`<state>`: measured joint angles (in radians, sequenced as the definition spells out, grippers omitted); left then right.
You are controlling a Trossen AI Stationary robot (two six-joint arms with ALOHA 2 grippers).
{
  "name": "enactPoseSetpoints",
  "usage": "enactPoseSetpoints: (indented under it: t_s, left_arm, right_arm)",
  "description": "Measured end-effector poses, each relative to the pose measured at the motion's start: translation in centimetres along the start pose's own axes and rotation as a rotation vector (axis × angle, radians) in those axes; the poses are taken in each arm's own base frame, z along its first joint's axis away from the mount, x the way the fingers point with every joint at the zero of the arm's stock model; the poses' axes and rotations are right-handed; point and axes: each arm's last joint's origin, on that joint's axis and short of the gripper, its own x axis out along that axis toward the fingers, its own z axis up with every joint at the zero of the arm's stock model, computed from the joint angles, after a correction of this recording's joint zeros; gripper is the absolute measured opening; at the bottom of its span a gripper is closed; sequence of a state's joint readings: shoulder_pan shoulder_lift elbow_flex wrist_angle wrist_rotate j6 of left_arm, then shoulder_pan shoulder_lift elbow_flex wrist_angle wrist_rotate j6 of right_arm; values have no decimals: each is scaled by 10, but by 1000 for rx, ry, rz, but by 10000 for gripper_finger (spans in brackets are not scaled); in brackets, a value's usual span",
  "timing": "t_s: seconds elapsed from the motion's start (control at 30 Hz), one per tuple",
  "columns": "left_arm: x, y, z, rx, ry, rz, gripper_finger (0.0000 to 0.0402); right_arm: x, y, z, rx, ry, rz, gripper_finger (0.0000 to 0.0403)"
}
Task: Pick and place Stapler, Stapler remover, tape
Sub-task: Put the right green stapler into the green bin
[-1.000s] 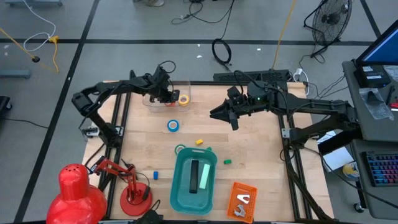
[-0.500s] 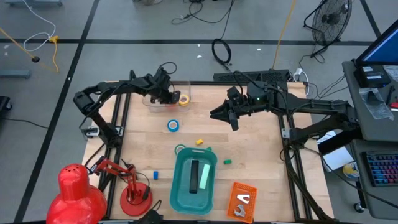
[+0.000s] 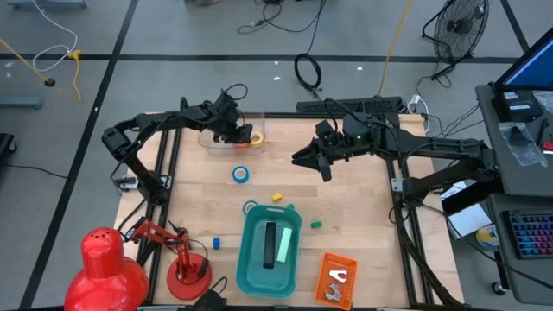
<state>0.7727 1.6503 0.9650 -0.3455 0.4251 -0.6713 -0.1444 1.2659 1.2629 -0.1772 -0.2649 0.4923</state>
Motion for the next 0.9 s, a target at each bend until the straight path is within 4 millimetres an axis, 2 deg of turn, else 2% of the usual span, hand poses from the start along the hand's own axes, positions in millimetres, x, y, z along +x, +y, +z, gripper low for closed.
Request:
enactPoseSetpoints:
  t_s: [0.13,0.3,0.6,0.9]
  left_arm:
    - [-13,-14,5,40,-32,-54,175]
    - [-41,-32,8,86,-113,-111,166]
    - [-85,-61,-9,159,-203,-222,163]
    - [-104,-89,-26,206,-283,-347,163]
  right_arm:
    - [0,0,0,0,0,0,95]
    - [0,0,0,0,0,0,95]
    - [0,0,0,-7,0,0,95]
    - [-1,-4,2,0,-8,-14,95]
